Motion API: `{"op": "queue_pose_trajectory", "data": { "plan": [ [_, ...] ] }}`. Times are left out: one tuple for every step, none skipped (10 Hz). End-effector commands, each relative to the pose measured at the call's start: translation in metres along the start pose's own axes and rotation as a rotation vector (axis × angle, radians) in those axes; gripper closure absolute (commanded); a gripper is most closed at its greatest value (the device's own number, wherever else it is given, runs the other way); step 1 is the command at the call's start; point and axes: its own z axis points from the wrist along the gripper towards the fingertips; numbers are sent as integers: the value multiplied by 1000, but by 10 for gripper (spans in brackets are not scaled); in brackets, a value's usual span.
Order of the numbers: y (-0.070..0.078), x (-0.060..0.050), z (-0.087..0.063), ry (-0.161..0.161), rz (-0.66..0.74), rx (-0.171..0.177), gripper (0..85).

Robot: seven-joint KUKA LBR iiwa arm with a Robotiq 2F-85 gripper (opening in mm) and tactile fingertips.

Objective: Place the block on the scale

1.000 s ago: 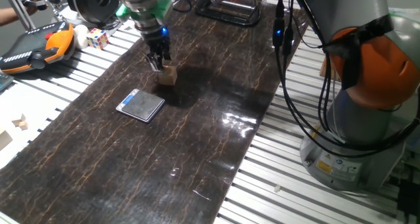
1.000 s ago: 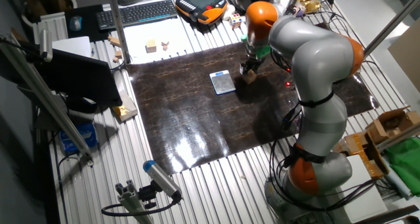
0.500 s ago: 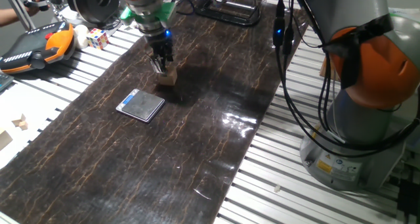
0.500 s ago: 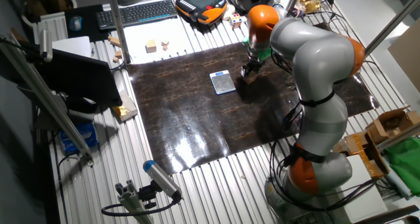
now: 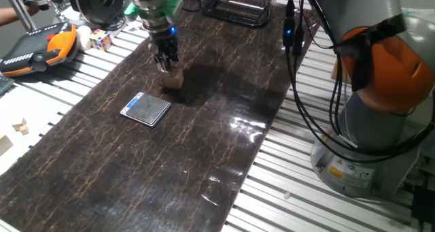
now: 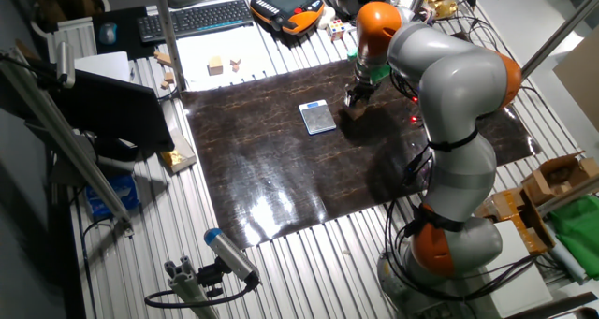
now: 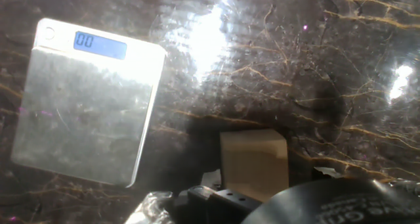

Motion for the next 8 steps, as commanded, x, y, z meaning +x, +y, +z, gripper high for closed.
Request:
{"op": "queue_pose_trajectory", "data": {
  "plan": [
    [2,0,1,-1,0,4,157],
    [2,-1,1,-4,0,13,153],
    [2,-1,1,2,-9,11,150],
    [2,-1,1,25,-11,-12,157],
    [2,-1,1,42,-9,-23,157],
    [2,-1,1,63,-3,-11,157],
    [2,-1,1,91,19,13,157],
    [2,-1,1,99,29,33,160]
  ]
}}
